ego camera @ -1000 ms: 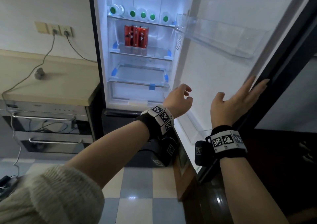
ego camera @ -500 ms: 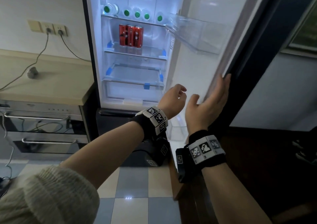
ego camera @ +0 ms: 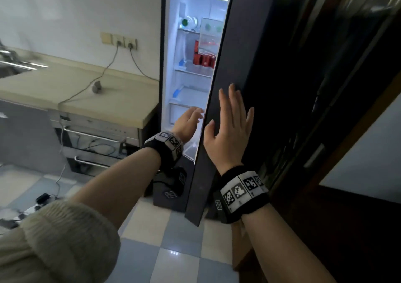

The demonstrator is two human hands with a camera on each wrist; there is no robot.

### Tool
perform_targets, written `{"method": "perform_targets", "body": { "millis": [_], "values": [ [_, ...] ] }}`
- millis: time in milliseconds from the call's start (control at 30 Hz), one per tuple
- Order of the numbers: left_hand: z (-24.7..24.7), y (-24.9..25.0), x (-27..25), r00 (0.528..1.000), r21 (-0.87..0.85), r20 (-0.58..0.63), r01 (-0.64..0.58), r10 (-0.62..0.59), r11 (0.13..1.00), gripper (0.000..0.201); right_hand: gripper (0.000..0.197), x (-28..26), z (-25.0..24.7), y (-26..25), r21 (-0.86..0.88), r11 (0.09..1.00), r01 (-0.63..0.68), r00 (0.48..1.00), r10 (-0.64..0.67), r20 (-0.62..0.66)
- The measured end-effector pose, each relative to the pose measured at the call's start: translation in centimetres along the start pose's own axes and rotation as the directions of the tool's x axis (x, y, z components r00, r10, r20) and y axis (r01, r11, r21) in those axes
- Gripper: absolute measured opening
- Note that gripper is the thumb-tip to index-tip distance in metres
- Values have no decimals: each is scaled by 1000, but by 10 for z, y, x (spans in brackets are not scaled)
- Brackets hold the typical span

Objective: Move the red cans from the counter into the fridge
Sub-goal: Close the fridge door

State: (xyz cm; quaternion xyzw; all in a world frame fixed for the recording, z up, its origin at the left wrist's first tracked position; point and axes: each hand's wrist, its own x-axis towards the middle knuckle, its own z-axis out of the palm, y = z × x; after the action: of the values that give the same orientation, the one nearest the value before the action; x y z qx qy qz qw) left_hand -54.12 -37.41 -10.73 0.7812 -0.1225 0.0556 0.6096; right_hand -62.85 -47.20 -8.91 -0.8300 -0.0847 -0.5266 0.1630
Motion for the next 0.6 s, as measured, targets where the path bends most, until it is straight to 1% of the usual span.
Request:
{"method": "perform_targets", "body": {
  "millis": [100,133,167,233,300,367,467,600],
  "values": [
    [-25,-2,3,999,-97,-6,51,-51,994,32,68,5,30,-9,-12,997,81,992,-79,98],
    [-33,-2,3,997,-119,-23,64,-68,991,29,67,8,41,-12,-3,996,86,989,-85,120],
    [-41,-6,6,997,-142,-34,71,-76,987,30,67,11,53,-15,7,996,88,986,-88,139],
    [-58,-15,13,995,-168,-12,91,-94,982,33,67,16,77,-22,22,994,108,980,-110,166],
    [-74,-25,24,996,-156,13,89,-88,984,38,67,23,103,-30,29,989,143,975,-146,170],
    [-89,-35,39,997,-161,9,72,-71,984,36,68,33,131,-37,40,985,166,972,-170,163],
    [-111,-49,68,996,-190,-6,82,-84,978,29,69,49,173,-44,33,979,199,969,-202,144],
    [-141,-66,118,995,-170,21,103,-101,980,39,65,71,228,-49,2,969,246,958,-243,155]
  ]
}}
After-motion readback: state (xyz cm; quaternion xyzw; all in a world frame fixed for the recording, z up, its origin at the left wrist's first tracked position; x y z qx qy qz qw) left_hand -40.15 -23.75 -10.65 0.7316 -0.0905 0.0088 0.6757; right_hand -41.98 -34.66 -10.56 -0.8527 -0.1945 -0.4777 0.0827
